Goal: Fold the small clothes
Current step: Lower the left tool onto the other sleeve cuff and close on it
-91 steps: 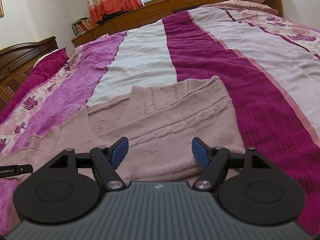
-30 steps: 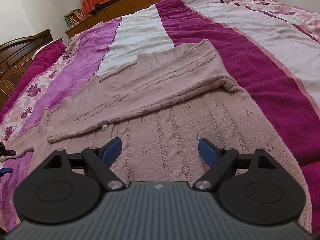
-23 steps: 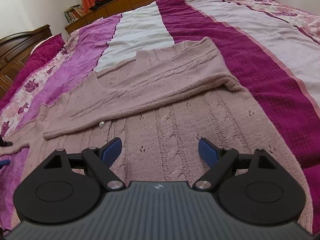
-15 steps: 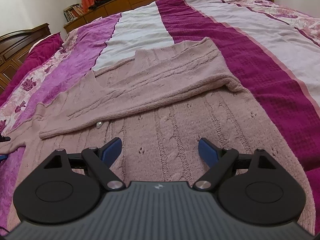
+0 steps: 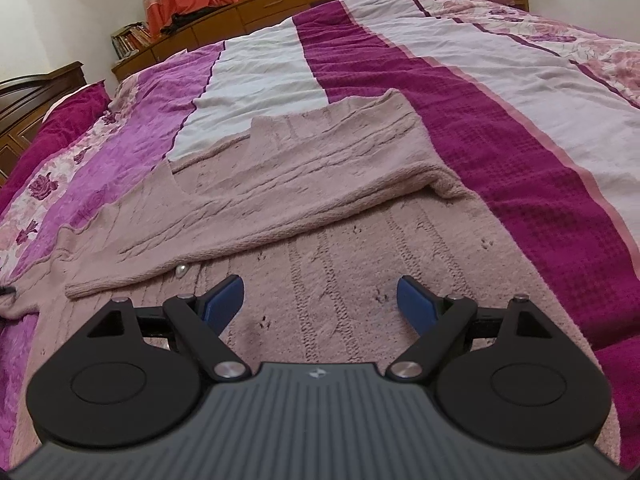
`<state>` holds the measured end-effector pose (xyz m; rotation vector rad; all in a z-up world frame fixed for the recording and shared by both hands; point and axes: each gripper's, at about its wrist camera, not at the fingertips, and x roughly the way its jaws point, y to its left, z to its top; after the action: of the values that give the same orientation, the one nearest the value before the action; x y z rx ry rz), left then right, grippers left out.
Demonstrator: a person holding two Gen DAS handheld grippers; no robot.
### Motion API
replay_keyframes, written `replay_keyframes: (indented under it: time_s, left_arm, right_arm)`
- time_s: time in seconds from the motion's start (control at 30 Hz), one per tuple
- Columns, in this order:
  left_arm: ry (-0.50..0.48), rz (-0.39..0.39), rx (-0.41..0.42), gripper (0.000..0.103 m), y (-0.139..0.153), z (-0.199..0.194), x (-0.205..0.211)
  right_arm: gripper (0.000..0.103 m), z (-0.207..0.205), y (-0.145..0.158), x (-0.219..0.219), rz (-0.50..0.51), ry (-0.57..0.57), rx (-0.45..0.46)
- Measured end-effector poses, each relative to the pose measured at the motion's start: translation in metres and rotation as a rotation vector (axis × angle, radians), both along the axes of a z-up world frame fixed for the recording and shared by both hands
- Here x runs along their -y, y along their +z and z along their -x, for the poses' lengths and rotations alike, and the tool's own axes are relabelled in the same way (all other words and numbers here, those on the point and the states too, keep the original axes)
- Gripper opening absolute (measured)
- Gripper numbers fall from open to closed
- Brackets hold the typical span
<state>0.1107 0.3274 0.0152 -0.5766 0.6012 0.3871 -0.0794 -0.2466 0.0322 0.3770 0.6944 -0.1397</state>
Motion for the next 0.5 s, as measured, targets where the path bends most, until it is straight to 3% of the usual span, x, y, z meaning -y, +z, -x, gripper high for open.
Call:
replay_keyframes:
  time_s: [0.13, 0.23, 0.5]
  left_arm:
    - [-0.065, -0.006, 0.037, 0.011, 0.005, 0.011, 0.0]
    - [-0.111, -0.057, 0.071, 0.01, 0.016, 0.022, 0.004]
    - [-0.117, -0.102, 0.177, 0.01, 0.052, 0.054, 0.02]
  right_arm:
    - [0.088, 0.0, 0.001, 0.001, 0.0, -0.002, 0.001]
    - [0.088, 0.0, 0.001, 0.0, 0.001, -0.003, 0.001]
    - [0.088, 0.008, 0.006, 0.006, -0.024, -0.018, 0.034]
